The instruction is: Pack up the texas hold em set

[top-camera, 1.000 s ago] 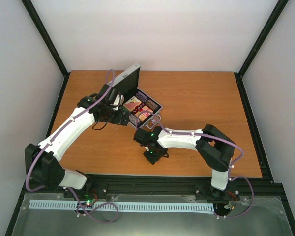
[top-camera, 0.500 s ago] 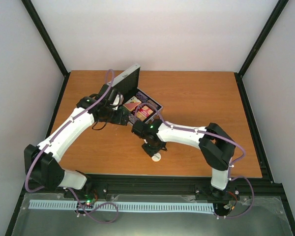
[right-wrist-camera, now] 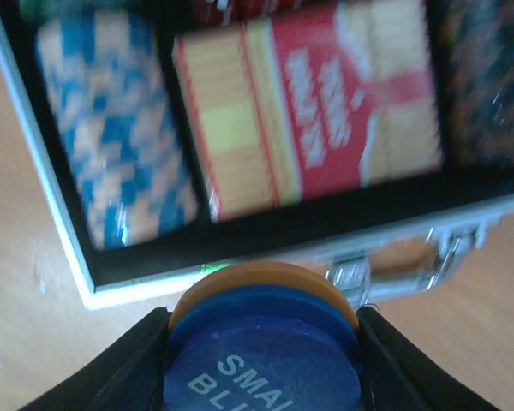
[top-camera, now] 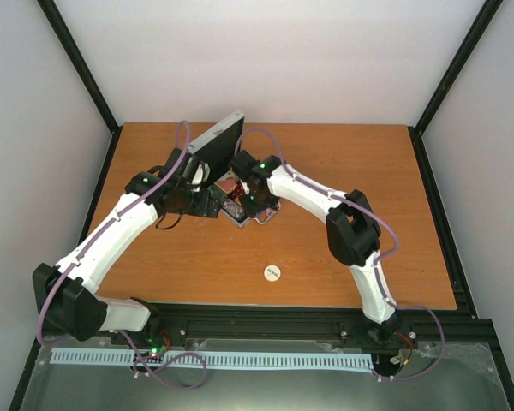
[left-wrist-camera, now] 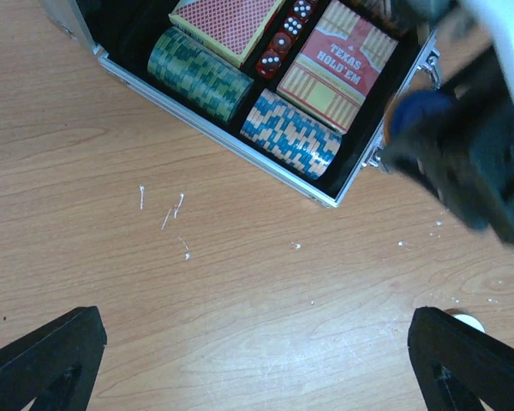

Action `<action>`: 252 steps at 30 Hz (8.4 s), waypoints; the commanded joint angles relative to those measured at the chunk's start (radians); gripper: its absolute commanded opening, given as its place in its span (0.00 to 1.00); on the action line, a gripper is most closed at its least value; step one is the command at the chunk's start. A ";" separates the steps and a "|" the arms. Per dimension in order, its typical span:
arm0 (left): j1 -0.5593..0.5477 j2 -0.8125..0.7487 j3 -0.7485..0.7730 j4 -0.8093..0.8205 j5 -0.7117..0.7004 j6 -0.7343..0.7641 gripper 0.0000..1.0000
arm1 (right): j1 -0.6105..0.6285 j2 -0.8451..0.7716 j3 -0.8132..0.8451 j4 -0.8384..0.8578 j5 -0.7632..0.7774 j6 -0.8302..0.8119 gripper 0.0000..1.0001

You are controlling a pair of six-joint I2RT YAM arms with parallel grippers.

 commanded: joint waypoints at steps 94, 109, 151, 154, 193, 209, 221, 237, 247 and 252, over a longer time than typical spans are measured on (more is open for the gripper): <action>0.008 0.109 0.017 0.021 0.014 0.092 1.00 | 0.222 -0.234 -0.669 0.205 -0.105 0.161 0.52; 0.008 0.096 0.009 0.023 0.003 0.091 1.00 | 0.210 -0.263 -0.513 0.096 -0.017 0.148 0.43; 0.008 0.026 0.119 -0.044 0.037 0.084 1.00 | -0.086 0.203 0.374 0.048 -0.044 -0.050 0.81; 0.008 0.015 0.201 -0.080 0.048 0.094 1.00 | -0.086 0.152 0.360 0.034 -0.055 -0.046 0.82; 0.364 0.778 0.879 0.178 0.471 -0.129 0.34 | -0.345 -0.327 -0.265 0.161 -0.241 0.010 1.00; 0.165 0.479 0.381 0.344 0.641 -0.255 0.03 | -0.401 -0.434 -0.480 0.247 -0.324 0.037 1.00; 0.154 0.482 0.313 0.286 0.555 -0.157 0.78 | -0.406 -0.402 -0.505 0.389 -0.650 -0.017 1.00; 0.164 0.680 0.402 0.327 0.635 -0.146 1.00 | -0.357 -0.194 -0.499 0.610 -0.805 -0.063 1.00; 0.190 0.742 0.401 0.287 0.654 -0.128 1.00 | -0.346 -0.101 -0.469 0.627 -0.786 -0.107 1.00; 0.198 0.755 0.400 0.267 0.649 -0.115 1.00 | -0.338 -0.090 -0.464 0.645 -0.753 -0.109 1.00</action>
